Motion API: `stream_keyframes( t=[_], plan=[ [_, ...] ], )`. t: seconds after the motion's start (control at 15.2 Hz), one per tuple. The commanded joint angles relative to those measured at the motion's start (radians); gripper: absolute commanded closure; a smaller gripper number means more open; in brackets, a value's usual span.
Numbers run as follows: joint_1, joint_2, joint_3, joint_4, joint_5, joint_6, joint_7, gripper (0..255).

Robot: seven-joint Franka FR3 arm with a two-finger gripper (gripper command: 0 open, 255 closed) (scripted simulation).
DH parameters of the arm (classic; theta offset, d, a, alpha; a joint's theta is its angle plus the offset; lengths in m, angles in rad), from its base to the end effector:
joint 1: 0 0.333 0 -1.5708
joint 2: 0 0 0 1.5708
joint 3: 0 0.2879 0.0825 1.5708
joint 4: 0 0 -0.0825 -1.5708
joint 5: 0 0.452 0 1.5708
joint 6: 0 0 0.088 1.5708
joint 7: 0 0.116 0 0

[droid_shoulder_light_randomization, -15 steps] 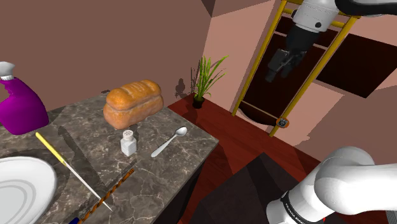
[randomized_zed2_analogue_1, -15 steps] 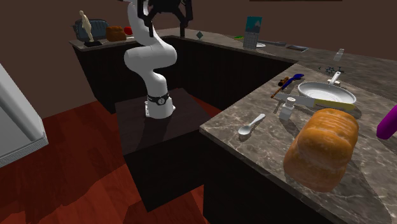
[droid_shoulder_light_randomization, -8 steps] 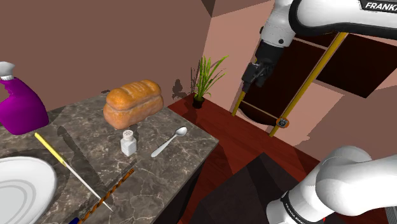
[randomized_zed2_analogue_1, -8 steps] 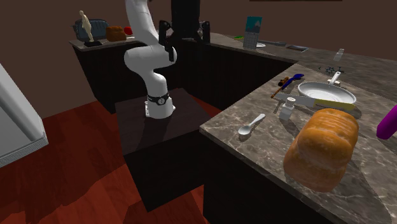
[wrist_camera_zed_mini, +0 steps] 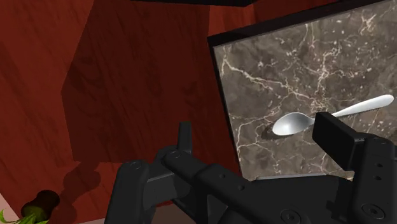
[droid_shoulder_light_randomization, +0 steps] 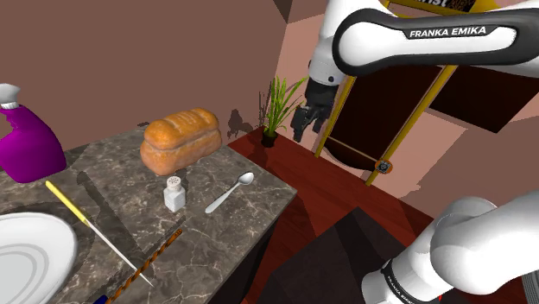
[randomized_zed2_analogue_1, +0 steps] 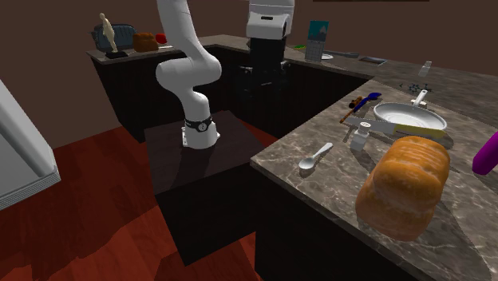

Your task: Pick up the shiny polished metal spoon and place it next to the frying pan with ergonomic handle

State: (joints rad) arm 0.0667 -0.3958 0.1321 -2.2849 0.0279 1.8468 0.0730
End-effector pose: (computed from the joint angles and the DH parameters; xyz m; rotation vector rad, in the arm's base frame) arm 0.4931 0.1025 0.4459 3.1067 0.1653 -0.0648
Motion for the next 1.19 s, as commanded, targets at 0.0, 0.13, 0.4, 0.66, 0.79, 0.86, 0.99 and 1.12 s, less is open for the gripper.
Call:
stream_keyframes(
  t=[0.0,0.13,0.4,0.66,0.79,0.86,0.99,1.12],
  plan=[
    [0.011,0.066,0.015,0.004,0.007,0.047,0.002,0],
    [0.021,0.132,0.029,0.021,0.011,0.082,0.003,0],
    [0.042,0.269,0.056,0.065,0.015,0.144,0.008,0],
    [0.063,0.409,0.081,0.125,0.01,0.195,0.015,0],
    [0.076,0.48,0.093,0.16,0.005,0.215,0.019,0],
    [0.082,0.513,0.097,0.177,0.003,0.224,0.021,0],
    [0.083,0.522,0.097,0.16,0.001,0.25,0.023,0],
    [0.084,0.533,0.097,0.144,-0.001,0.276,0.024,0]
  ],
)
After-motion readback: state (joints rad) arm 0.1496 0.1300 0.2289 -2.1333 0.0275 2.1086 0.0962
